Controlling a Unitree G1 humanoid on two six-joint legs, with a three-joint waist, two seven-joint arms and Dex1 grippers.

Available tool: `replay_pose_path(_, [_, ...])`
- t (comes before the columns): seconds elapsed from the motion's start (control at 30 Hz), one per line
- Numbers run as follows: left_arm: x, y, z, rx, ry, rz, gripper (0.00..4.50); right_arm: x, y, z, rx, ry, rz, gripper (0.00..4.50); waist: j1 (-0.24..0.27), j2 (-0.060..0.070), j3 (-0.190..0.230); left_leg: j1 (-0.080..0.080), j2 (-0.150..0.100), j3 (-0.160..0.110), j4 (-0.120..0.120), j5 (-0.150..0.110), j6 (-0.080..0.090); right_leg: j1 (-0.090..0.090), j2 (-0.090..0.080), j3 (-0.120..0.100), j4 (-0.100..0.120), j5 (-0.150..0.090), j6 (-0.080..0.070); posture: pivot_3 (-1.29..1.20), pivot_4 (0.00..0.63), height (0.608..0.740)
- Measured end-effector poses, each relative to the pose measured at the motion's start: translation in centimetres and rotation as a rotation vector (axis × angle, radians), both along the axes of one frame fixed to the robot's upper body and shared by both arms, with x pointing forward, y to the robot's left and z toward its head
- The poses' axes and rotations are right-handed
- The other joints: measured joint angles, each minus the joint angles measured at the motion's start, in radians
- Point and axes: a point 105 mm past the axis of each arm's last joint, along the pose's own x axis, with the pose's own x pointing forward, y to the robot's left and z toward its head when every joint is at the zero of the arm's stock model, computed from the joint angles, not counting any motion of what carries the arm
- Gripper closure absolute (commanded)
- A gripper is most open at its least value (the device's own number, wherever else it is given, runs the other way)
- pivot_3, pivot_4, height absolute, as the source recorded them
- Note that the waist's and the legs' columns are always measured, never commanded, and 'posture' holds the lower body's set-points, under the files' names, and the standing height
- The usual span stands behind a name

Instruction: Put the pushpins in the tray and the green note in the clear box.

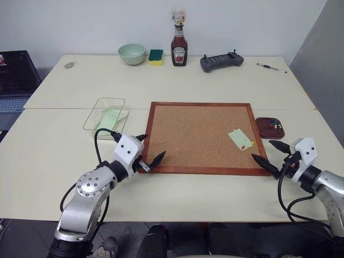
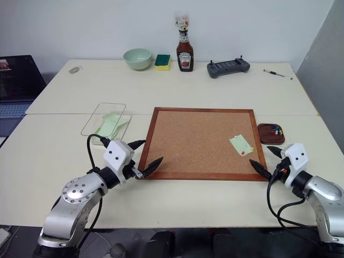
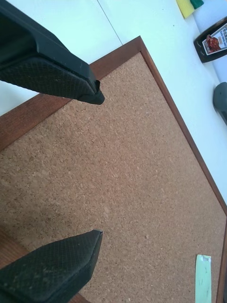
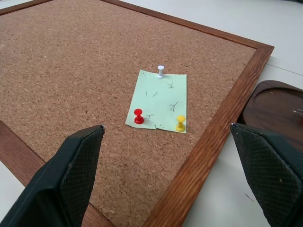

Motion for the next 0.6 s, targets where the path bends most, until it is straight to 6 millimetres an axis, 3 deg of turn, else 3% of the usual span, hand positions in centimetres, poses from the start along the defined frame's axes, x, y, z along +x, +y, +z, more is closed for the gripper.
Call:
replay_pose_path(0.43, [0.5, -0.4, 0.8, -0.006, -0.028, -0.020, 0.01, 0.1, 0.1, 0.3, -0.004, -0.018, 0.015, 0.00, 0.000, 0.000, 0.000, 0.000, 0.000, 0.000, 0.000, 0.000, 0.000, 0.000, 0.000, 0.000, 0.000, 0.000, 0.000, 0.00, 0.150, 0.740])
replay_pose_path(0.57, [0.6, -1.7, 1.6, -0.020, -0.044, -0.112, 0.01, 0.1, 0.3, 0.3, -0.001, -0.018, 0.015, 0.00, 0.001, 0.000, 0.000, 0.000, 0.000, 0.000, 0.000, 0.000, 0.000, 0.000, 0.000, 0.000, 0.000, 0.000, 0.000, 0.00, 0.150, 0.740])
replay_pose_path(0.6, [0.7, -2.1, 1.8, -0.024, -0.047, -0.132, 0.38, 0.2, 0.4, 0.3, -0.001, -0.019, 0.016, 0.00, 0.001, 0.000, 0.000, 0.000, 0.000, 0.000, 0.000, 0.000, 0.000, 0.000, 0.000, 0.000, 0.000, 0.000, 0.000, 0.00, 0.150, 0.740])
